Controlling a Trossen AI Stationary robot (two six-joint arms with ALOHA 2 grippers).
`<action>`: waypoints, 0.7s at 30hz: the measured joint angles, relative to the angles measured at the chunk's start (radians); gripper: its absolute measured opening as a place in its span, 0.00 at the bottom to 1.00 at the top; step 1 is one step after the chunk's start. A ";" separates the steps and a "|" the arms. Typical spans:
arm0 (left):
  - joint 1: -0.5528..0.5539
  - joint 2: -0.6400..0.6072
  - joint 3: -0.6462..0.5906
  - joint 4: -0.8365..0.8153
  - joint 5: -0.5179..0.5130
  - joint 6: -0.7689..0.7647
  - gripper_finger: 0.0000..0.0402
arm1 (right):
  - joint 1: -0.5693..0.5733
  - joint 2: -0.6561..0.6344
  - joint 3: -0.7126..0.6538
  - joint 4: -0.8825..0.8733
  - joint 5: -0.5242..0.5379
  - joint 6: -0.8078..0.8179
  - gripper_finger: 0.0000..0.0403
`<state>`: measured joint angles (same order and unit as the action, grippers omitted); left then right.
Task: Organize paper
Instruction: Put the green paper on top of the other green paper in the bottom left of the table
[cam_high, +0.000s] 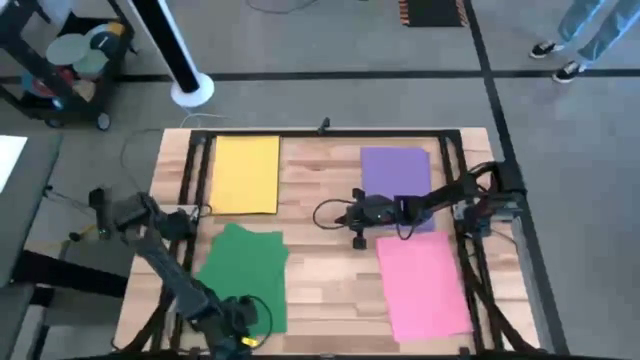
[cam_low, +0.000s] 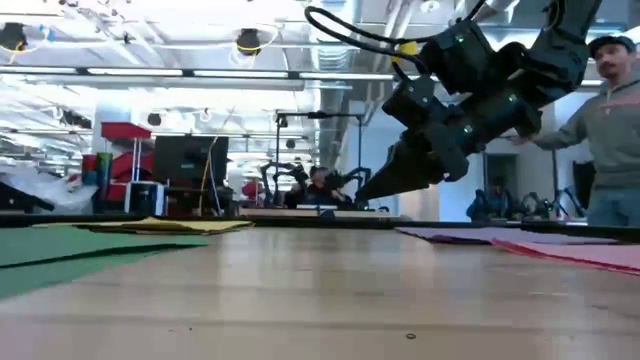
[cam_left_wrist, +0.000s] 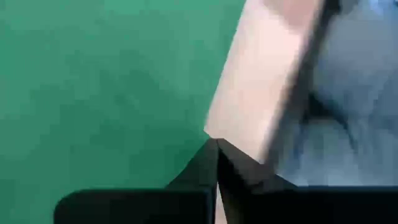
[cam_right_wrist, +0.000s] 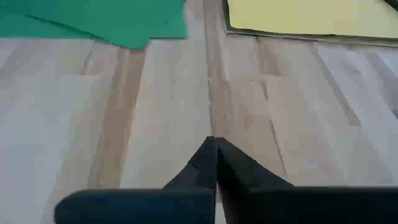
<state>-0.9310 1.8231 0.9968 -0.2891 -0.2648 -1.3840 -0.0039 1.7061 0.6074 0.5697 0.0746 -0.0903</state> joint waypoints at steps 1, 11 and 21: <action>0.012 0.011 0.011 0.005 -0.026 0.011 0.00 | 0.004 0.000 0.000 0.000 0.000 0.000 0.00; 0.027 -0.009 0.018 0.116 -0.211 0.055 0.00 | 0.043 0.000 0.000 -0.001 0.000 0.001 0.00; 0.070 -0.065 0.018 0.049 -0.415 0.153 0.00 | 0.068 0.000 0.000 0.000 0.000 0.006 0.00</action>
<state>-0.8606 1.7584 1.0145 -0.2398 -0.6800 -1.2314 0.0645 1.7061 0.6075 0.5697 0.0742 -0.0841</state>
